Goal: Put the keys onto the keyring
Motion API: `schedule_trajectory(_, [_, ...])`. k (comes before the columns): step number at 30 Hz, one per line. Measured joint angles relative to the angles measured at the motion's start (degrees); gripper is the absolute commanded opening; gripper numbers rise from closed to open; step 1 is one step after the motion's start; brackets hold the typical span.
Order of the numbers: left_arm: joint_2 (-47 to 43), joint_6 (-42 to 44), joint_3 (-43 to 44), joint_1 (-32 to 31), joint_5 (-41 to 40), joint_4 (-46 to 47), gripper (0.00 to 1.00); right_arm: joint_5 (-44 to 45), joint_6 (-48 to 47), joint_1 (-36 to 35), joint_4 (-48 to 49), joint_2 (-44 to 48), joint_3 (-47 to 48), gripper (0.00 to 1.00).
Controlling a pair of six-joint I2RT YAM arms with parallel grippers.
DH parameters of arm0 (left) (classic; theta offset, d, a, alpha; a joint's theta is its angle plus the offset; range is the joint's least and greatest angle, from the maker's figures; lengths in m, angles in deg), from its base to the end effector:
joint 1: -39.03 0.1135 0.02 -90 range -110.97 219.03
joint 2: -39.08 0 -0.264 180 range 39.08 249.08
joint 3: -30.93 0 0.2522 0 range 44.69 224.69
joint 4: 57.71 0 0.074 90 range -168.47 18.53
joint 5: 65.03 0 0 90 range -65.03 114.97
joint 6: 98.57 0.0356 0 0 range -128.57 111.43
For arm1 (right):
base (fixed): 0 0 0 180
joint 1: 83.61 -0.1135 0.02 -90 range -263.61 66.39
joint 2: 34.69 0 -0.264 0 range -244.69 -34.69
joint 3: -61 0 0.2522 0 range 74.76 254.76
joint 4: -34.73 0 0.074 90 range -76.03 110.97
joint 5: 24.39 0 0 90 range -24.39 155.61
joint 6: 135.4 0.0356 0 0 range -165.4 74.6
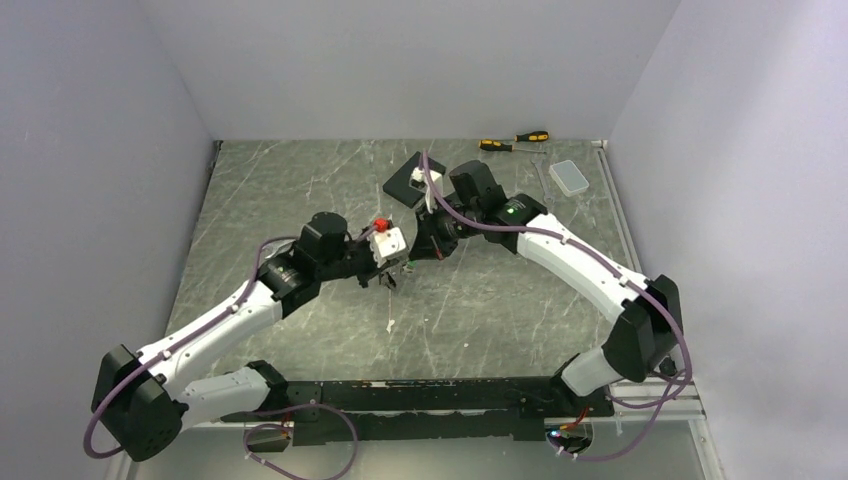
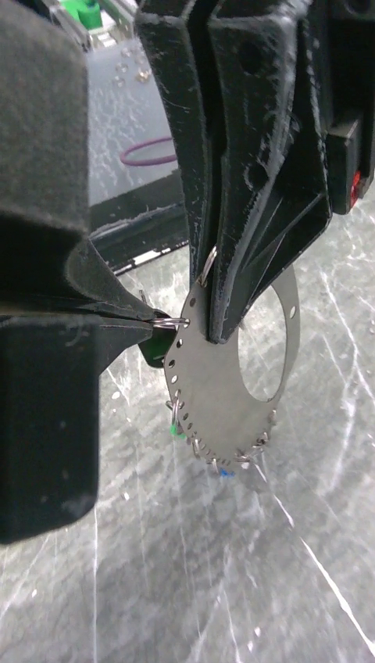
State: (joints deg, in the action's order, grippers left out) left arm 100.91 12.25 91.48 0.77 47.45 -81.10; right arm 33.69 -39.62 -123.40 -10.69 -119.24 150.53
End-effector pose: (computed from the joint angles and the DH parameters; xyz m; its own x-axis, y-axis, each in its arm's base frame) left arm 0.1837 -0.1622 0.2960 -0.0060 0.4230 -0.9061 0.9063 0.3852 0.1738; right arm 0.2381 0.2228 0.3306 -0.5817 -0.3733 -0.7227 -0.7979 0.4345 0.4179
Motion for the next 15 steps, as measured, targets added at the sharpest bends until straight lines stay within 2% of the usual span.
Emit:
schedule_trajectory(4, [-0.52,3.98,-1.49,-2.08,-2.34,-1.07,0.00,-4.81,1.57,1.20,-1.46,-2.56,0.02,0.00])
schedule_trajectory(9, [-1.99,8.81,-3.67,-3.23,-3.89,-1.88,0.28,-11.47,4.28,2.12,-1.64,-6.16,0.02,0.00])
schedule_trajectory(13, [-3.06,11.76,-4.50,-3.74,-4.11,-1.88,0.45,-15.10,6.32,2.25,-0.15,-9.64,0.02,0.00])
schedule_trajectory(14, [-3.23,12.22,-4.50,-3.87,-4.39,-2.08,0.50,-15.80,6.86,2.25,0.26,-10.54,0.00,0.00])
schedule_trajectory(15, [-3.30,12.63,-4.50,-3.96,-4.59,-2.23,0.60,-16.44,7.45,2.25,0.61,-11.28,-0.02,0.00])
